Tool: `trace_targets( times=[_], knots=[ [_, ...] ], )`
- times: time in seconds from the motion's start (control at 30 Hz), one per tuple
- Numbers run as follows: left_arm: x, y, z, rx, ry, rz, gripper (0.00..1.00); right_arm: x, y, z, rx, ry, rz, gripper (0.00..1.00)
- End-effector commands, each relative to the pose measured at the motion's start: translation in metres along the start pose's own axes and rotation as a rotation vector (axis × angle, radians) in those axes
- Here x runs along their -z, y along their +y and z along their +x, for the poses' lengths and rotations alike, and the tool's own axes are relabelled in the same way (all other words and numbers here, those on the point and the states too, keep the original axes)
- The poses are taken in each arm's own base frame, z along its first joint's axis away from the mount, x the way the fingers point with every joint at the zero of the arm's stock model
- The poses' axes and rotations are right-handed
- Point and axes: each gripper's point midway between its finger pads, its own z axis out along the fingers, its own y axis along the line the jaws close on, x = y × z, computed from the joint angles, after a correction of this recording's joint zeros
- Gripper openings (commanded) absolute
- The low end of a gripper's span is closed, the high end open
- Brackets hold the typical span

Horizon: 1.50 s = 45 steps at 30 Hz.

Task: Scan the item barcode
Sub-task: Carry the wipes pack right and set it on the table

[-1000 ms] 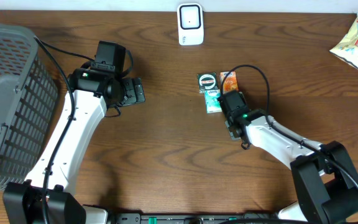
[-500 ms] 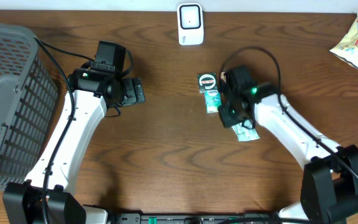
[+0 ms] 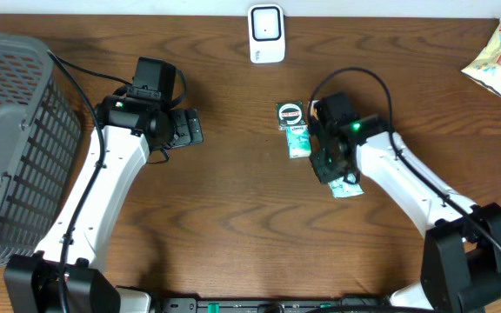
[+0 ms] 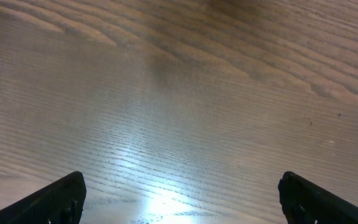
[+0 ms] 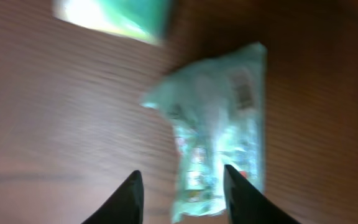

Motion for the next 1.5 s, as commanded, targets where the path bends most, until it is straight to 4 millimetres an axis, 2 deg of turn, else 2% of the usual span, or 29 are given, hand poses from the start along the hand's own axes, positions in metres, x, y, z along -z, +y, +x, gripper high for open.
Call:
trace_targets(
  times=[0.0,0.1,0.27,0.33,0.47,0.5,0.57,0.6,0.63,0.7,0.8,0.87,0.9,1.03,1.13,1.23,1.37,1.47],
  knots=[
    [0.001,0.004,-0.002,-0.002,-0.004,-0.014,0.98,-0.013,-0.018,0.014,-0.033,0.017,0.146,0.41],
    [0.001,0.004,-0.002,-0.002,-0.004,-0.014,0.98,-0.03,-0.014,0.015,-0.026,-0.025,0.156,0.55],
    [0.001,0.004,-0.002,-0.002,-0.004,-0.014,0.98,-0.04,-0.017,0.018,-0.016,-0.055,0.204,0.52],
    [0.001,0.004,-0.002,-0.002,-0.004,-0.014,0.98,-0.043,-0.017,0.021,-0.016,-0.052,0.204,0.46],
    [0.001,0.004,-0.002,-0.002,-0.004,-0.014,0.98,-0.049,-0.017,0.03,-0.028,-0.036,0.204,0.22],
    [0.001,0.004,-0.002,-0.002,-0.004,-0.014,0.98,-0.05,-0.017,0.032,-0.032,-0.034,0.201,0.18],
    [0.001,0.004,-0.002,-0.002,-0.004,-0.014,0.98,-0.05,-0.016,0.031,-0.039,-0.036,0.196,0.18],
    [0.001,0.004,-0.002,-0.002,-0.004,-0.014,0.98,-0.05,-0.016,0.031,-0.039,-0.037,0.197,0.15],
    [0.001,0.004,-0.002,-0.002,-0.004,-0.014,0.98,-0.05,-0.016,0.031,-0.04,-0.038,0.196,0.04],
    [0.001,0.004,-0.002,-0.002,-0.004,-0.014,0.98,-0.05,-0.015,0.03,-0.078,-0.043,0.188,0.01],
    [0.001,0.004,-0.002,-0.002,-0.004,-0.014,0.98,-0.039,0.017,0.015,-0.091,-0.05,-0.018,0.01],
    [0.001,0.004,-0.002,-0.002,-0.004,-0.014,0.98,-0.021,0.035,-0.003,-0.107,-0.076,-0.167,0.01],
    [0.001,0.004,-0.002,-0.002,-0.004,-0.014,0.98,-0.001,0.049,-0.02,-0.12,-0.099,-0.3,0.01],
    [0.001,0.004,-0.002,-0.002,-0.004,-0.014,0.98,0.041,0.075,-0.037,-0.091,-0.126,-0.592,0.01],
    [0.001,0.004,-0.002,-0.002,-0.004,-0.014,0.98,0.061,0.095,-0.031,-0.054,-0.121,-0.799,0.01],
    [0.001,0.004,-0.002,-0.002,-0.004,-0.014,0.98,0.067,0.116,-0.015,-0.022,-0.095,-0.959,0.01],
    [0.001,0.004,-0.002,-0.002,-0.004,-0.014,0.98,0.058,0.134,0.008,-0.046,-0.055,-1.097,0.01],
    [0.001,0.004,-0.002,-0.002,-0.004,-0.014,0.98,0.047,0.137,0.019,-0.116,-0.045,-1.172,0.01]
  ],
)
